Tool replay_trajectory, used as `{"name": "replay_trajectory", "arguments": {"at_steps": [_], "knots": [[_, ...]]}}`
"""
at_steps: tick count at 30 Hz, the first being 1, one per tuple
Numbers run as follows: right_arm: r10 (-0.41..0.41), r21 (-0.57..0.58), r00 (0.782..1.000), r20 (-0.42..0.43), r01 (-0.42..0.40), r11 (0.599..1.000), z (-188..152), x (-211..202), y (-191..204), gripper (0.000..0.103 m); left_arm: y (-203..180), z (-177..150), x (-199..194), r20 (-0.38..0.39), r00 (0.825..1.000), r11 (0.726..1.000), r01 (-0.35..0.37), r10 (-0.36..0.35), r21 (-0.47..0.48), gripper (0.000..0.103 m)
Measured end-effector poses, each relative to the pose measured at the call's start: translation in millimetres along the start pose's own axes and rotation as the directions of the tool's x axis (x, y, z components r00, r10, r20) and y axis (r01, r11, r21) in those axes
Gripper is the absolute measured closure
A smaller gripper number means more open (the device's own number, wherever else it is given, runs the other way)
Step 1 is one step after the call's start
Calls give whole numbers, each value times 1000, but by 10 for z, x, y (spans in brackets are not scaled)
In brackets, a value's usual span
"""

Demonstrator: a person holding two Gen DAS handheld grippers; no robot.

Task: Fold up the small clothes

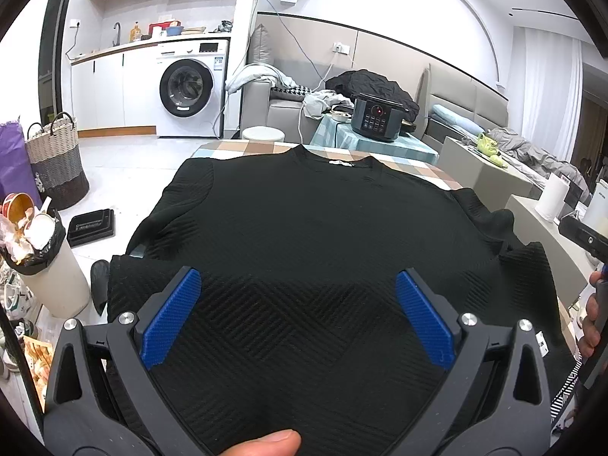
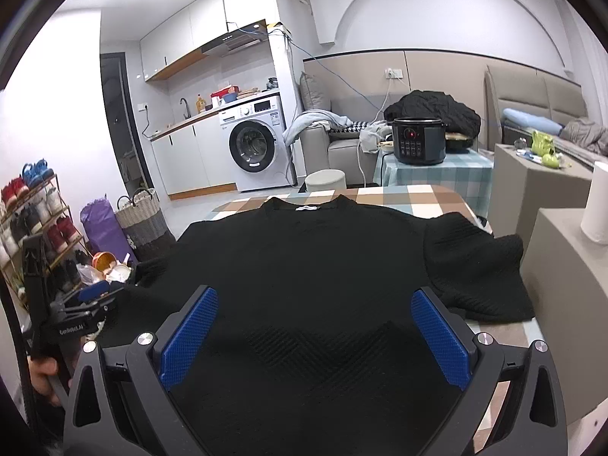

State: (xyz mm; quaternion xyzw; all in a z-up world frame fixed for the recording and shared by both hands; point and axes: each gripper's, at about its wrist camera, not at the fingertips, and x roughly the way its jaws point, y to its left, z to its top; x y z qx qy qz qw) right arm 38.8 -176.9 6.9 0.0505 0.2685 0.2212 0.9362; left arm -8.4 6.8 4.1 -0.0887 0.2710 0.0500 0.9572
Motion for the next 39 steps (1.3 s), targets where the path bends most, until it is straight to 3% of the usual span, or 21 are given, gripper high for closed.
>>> {"name": "replay_trajectory", "arguments": {"at_steps": [11,15,19,22,24,29,32,39], "knots": [[-31,93,1000,-3,31,995,172,48,-173,0,104,133,4,-10,1000,999,1,-1,-41,1],[-35,173,999,-9,36,984,273,37,-383,0,162,255,56,-29,1000,998,-7,5,-59,1],[-105,286,994,-10,104,953,329,-14,-687,0,209,362,109,-39,999,997,-25,22,-67,1],[-155,390,987,-51,162,906,327,10,-1053,0,244,434,159,-42,999,997,-24,21,-72,1],[-175,464,981,-79,192,865,278,28,-1300,6,269,475,212,-47,999,997,-29,26,-71,1],[-147,654,973,-176,227,722,12,183,-1995,21,302,536,421,-74,997,996,-44,39,-76,1],[-107,724,970,-218,234,649,-153,325,-2311,25,308,559,526,-89,995,995,-56,49,-77,1],[-116,752,954,-277,290,591,-223,584,-2590,32,300,586,762,-109,992,995,-72,64,-72,1]]}}
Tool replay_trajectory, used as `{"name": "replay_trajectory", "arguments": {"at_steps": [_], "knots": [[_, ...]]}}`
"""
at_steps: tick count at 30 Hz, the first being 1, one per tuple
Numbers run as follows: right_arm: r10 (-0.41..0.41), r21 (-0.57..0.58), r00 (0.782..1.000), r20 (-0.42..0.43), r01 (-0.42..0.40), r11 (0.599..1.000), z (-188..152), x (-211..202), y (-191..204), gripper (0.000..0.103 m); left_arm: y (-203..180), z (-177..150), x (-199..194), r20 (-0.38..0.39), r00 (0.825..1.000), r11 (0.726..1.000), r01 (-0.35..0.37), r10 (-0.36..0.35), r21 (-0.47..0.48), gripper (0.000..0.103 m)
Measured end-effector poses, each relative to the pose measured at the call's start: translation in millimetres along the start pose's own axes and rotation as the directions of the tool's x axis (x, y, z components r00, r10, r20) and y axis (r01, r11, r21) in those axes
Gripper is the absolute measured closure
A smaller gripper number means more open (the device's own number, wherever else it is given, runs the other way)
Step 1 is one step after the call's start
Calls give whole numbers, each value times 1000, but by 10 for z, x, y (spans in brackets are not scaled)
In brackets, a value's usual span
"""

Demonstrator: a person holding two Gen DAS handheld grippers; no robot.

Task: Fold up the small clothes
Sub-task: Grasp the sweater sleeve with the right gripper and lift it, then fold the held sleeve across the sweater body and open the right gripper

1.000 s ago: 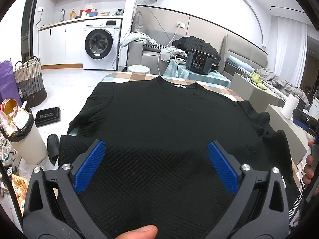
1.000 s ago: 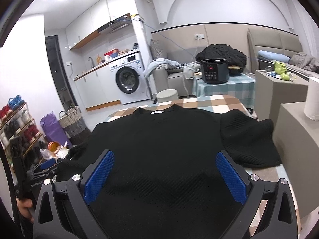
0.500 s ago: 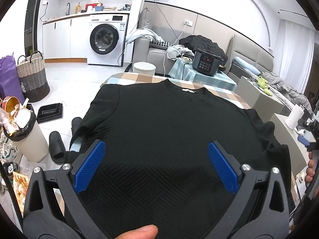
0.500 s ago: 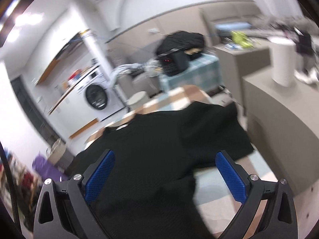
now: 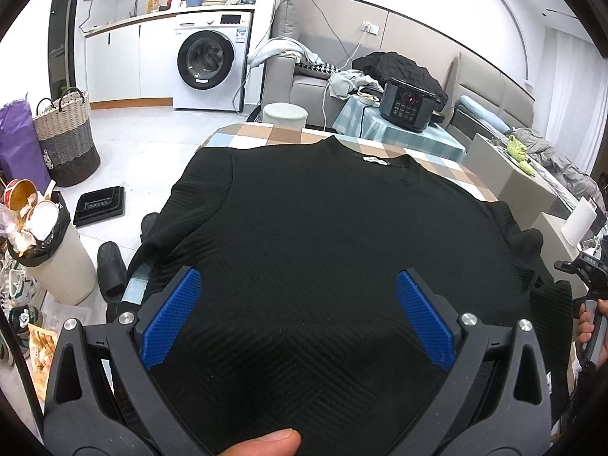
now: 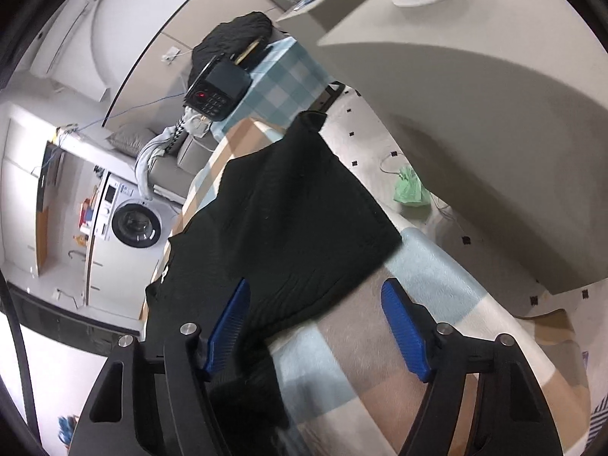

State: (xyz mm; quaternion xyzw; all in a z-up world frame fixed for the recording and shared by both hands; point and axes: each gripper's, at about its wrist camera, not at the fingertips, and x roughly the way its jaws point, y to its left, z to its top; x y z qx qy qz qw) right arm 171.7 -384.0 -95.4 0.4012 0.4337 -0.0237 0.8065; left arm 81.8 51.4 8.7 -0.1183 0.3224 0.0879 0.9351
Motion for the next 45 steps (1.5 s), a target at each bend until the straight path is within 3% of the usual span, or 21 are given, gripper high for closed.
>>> {"name": "replay_trajectory", "arguments": {"at_steps": [5,7,8,9,12,18,23,25,28,31,33,34,38,40,42,45], "knots": [[-66,-46,997,45,68,997,80,115,106,41,0,29,110,-8,1000,1000,-7,7,5,1],[-128,-67,990,66,132,989,84,164,165,56,-5,40,124,-7,1000,1000,-6,6,4,1],[-169,-65,983,68,173,983,106,195,175,77,-2,44,133,-4,1000,1000,-6,6,3,1],[-177,-53,982,65,181,982,117,209,162,88,15,42,135,-1,1000,1000,-4,4,2,1],[-165,-34,983,77,168,985,112,177,146,97,38,35,136,6,1000,1000,3,-3,-7,1],[-130,-149,978,162,155,977,36,-71,420,98,140,-26,91,8,1000,1000,-6,6,-10,1],[-50,-304,980,194,108,946,-20,-181,1034,98,234,-56,34,18,1000,999,-14,14,-30,1],[35,-426,988,148,32,904,-153,-162,1449,98,274,-67,12,23,1000,999,-20,21,-38,1],[138,-600,990,-21,-123,791,-559,-42,2024,98,323,-84,-30,29,999,998,-34,35,-47,1],[116,-681,974,-194,-218,699,-1000,120,2256,96,408,-117,-73,32,998,997,-47,49,-61,1],[74,-696,960,-269,-247,674,-1181,232,2261,68,455,-130,-83,30,998,996,-51,53,-68,1],[76,-695,955,-286,-261,669,-1230,250,2228,63,465,-135,-85,27,998,996,-56,58,-70,1],[67,-640,970,-234,-206,740,-1091,214,2039,60,550,-140,-113,21,997,994,-72,74,-83,1],[4,-603,986,-168,-106,791,-868,222,1853,60,595,-142,-123,21,997,992,-77,79,-96,1],[-107,-580,987,-117,20,814,-724,359,1706,60,648,-142,-116,15,996,989,-85,87,-118,1],[-143,-515,969,-202,19,857,-599,591,1540,60,762,-149,-102,4,995,983,-97,99,-153,1]]}}
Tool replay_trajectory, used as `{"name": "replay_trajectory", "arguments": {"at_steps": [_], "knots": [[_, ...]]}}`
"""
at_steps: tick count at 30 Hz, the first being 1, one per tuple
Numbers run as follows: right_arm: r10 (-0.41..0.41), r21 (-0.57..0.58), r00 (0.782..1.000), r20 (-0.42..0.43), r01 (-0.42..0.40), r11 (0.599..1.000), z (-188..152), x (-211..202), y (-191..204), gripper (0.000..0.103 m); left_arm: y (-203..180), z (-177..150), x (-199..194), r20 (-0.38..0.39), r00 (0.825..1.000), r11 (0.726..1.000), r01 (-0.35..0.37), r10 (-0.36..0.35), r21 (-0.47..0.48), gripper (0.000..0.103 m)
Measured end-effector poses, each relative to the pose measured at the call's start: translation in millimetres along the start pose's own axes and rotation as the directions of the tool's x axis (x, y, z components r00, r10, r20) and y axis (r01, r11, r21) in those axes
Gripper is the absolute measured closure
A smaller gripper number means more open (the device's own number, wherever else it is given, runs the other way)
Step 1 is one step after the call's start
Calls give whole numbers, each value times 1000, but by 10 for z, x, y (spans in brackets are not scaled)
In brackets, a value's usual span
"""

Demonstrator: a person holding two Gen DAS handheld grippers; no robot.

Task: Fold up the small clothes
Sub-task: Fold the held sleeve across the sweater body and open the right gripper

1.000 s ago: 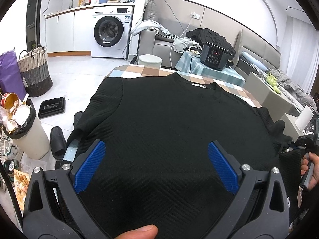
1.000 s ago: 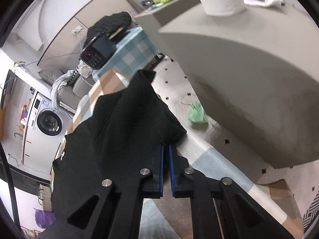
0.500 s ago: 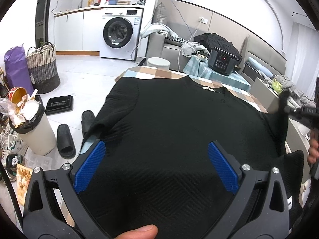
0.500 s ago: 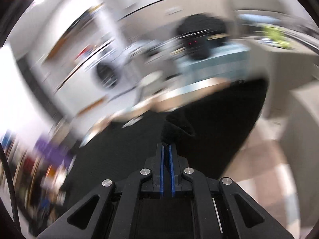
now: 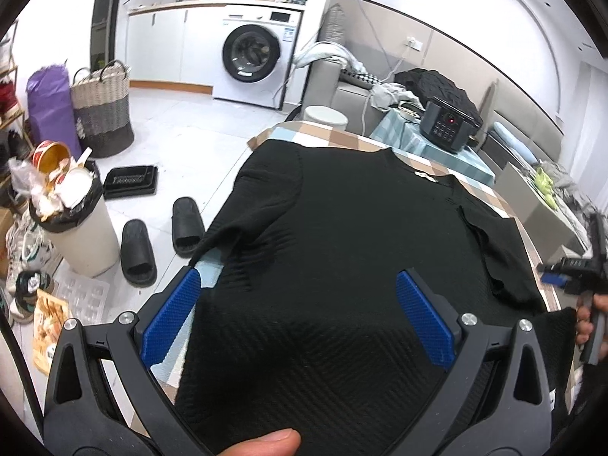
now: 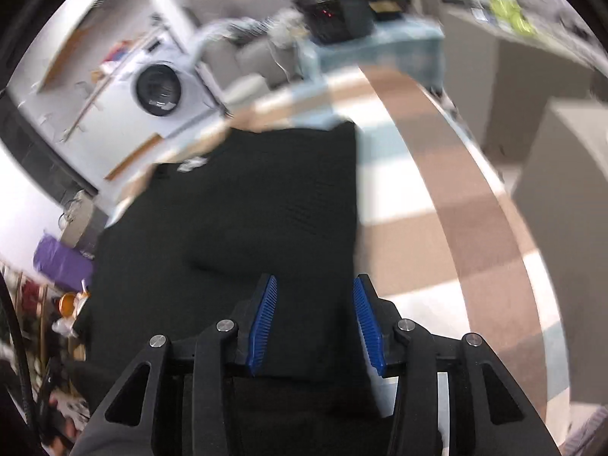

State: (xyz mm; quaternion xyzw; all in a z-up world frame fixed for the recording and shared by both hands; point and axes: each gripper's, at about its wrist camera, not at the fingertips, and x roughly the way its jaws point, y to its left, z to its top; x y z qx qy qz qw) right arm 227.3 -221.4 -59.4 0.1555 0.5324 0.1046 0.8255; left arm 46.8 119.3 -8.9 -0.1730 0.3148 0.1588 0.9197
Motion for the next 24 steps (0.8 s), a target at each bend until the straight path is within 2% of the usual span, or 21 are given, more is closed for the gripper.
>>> {"name": "replay_trajectory", "arguments": {"at_steps": [2,5,7,9,12,14,17,22,24], "knots": [[2,-12,999,-36,-3,1000,-2,145,-3,60,74,-3,31,-4,1000,1000,-16,16,-11,1],[-52,-93,999,-14,51,994,-47,236,117,61,184,-4,62,-15,998,998,-59,58,-21,1],[-69,-137,998,-11,67,988,-19,275,151,85,297,5,79,-28,996,995,-87,86,-51,1],[-90,-178,996,9,90,980,-38,305,119,93,406,28,97,-37,995,991,-95,92,-91,1],[-141,-178,989,48,147,973,-31,289,79,95,599,41,130,-49,993,982,-109,103,-153,1],[-189,-137,979,74,197,971,13,244,-56,96,708,35,155,-56,992,977,-117,109,-181,1],[-198,-74,977,85,204,976,93,167,-282,97,821,20,178,-60,992,973,-124,115,-192,1],[-259,1,958,126,261,965,238,28,-542,97,943,10,250,-70,990,970,-133,121,-203,1],[-263,8,957,124,264,965,259,8,-563,94,978,13,311,-82,990,967,-130,114,-218,1]]}}
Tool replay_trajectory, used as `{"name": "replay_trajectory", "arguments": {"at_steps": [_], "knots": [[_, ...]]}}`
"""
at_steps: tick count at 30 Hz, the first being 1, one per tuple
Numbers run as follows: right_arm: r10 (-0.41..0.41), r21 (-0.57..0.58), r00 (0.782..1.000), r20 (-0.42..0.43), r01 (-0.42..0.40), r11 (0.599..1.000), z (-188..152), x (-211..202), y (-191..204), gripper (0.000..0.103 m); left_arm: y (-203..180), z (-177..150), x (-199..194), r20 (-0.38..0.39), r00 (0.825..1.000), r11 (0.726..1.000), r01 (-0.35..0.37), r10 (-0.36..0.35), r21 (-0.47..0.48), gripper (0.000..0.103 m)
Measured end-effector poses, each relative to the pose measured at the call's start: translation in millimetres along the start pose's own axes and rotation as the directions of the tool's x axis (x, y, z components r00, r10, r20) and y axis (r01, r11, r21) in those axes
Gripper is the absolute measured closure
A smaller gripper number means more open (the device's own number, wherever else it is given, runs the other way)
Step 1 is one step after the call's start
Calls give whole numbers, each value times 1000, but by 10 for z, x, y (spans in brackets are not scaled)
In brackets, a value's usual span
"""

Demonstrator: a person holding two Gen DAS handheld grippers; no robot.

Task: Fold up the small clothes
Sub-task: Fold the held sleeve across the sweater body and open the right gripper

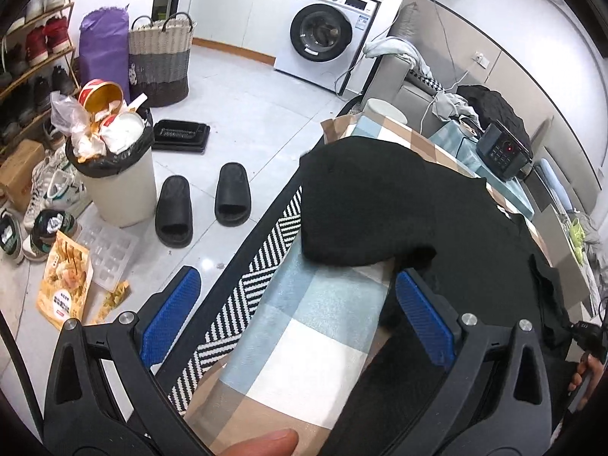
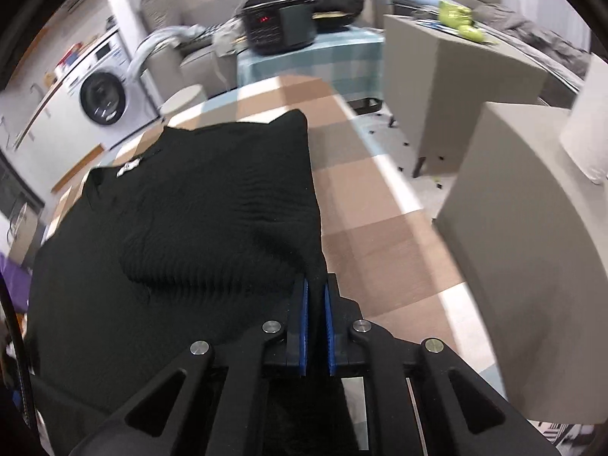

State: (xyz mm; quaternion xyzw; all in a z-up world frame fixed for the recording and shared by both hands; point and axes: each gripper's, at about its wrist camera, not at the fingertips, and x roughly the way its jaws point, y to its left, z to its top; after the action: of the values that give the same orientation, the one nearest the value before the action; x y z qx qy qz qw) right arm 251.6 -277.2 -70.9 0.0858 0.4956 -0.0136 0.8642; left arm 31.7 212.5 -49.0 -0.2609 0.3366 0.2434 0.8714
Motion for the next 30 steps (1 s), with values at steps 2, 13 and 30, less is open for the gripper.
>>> {"name": "replay_trajectory", "arguments": {"at_steps": [2,13,30], "knots": [[14,-2,1000,-15,-14,1000,-10,-22,29,86,0,24,67,-15,1000,1000,6,-7,-19,1],[243,-48,966,87,-239,970,-407,-669,489,56,-50,233,732,-138,990,993,21,-38,-119,37],[299,10,950,93,-301,953,-651,-750,446,56,-638,868,864,62,998,1000,-6,6,-4,102]]}}
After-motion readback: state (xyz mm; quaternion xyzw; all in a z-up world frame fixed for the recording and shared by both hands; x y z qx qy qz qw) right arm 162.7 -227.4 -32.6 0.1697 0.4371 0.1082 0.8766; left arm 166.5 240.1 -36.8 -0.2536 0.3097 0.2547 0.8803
